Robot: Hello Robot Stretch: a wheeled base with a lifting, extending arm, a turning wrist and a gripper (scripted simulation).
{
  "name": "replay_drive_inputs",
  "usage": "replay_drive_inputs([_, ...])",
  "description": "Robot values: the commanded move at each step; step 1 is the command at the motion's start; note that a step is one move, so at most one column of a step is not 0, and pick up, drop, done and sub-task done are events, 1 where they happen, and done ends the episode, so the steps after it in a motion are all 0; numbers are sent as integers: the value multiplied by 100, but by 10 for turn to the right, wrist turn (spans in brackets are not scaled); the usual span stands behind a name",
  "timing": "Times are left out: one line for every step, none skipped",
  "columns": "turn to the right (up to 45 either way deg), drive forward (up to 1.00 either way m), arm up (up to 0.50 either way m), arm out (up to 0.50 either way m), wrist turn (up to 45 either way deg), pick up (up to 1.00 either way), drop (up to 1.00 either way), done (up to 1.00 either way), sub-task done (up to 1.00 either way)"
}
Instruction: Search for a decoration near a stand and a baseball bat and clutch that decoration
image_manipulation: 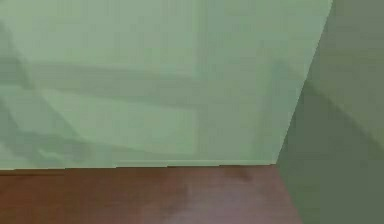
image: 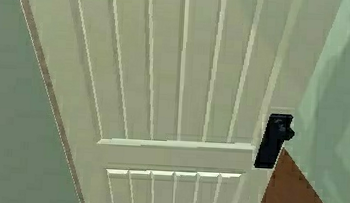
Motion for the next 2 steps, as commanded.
replay_drive_inputs([-450,0,0,0,0,0,0,0,0])
replay_drive_inputs([-60,0,0,0,0,0,0,0,0])
